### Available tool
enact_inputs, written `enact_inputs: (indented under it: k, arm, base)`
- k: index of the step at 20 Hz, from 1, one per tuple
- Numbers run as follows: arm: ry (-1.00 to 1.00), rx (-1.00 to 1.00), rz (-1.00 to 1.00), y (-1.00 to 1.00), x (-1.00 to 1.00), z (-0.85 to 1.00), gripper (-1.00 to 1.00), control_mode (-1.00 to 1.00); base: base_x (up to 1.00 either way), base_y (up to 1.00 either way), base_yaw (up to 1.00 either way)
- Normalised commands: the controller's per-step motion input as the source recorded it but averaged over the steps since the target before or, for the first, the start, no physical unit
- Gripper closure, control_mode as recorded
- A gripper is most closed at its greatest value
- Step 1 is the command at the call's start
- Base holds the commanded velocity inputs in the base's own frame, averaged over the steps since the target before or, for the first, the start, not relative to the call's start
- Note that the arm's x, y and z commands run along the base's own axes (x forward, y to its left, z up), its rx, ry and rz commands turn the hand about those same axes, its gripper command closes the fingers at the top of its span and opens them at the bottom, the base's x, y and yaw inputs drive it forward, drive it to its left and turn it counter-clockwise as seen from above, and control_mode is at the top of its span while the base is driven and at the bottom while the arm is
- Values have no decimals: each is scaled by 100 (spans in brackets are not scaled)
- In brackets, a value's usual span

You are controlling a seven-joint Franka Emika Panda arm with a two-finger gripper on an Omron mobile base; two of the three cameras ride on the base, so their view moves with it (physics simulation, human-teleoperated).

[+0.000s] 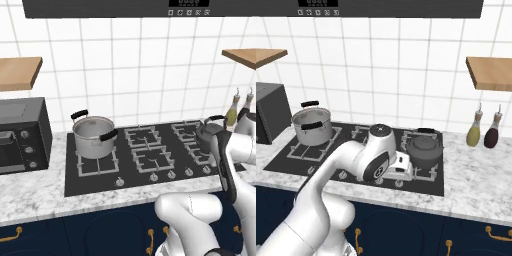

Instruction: Pick the kettle from the counter and place it on a stove burner. Then turn the burner on.

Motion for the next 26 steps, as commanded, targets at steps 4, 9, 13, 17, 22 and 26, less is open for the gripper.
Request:
enact_inputs:
  k: [4, 9, 13, 17, 22, 26]
  arm:
    - [13, 0, 0, 0, 23, -35, -100, -100]
    - [12, 1, 2, 0, 25, -26, -100, -100]
    - [1, 2, 2, -6, 24, -14, -100, -100]
    - [0, 1, 1, -12, 26, -21, -100, -100]
    - [-1, 0, 0, -6, 23, -28, -100, -100]
    - [-5, 0, 0, 0, 27, -26, -100, -100]
  base:
    - [0, 0, 0]
    - [0, 0, 0]
    - [0, 0, 0]
    - [0, 0, 0]
    - [0, 0, 0]
    - [0, 0, 0]
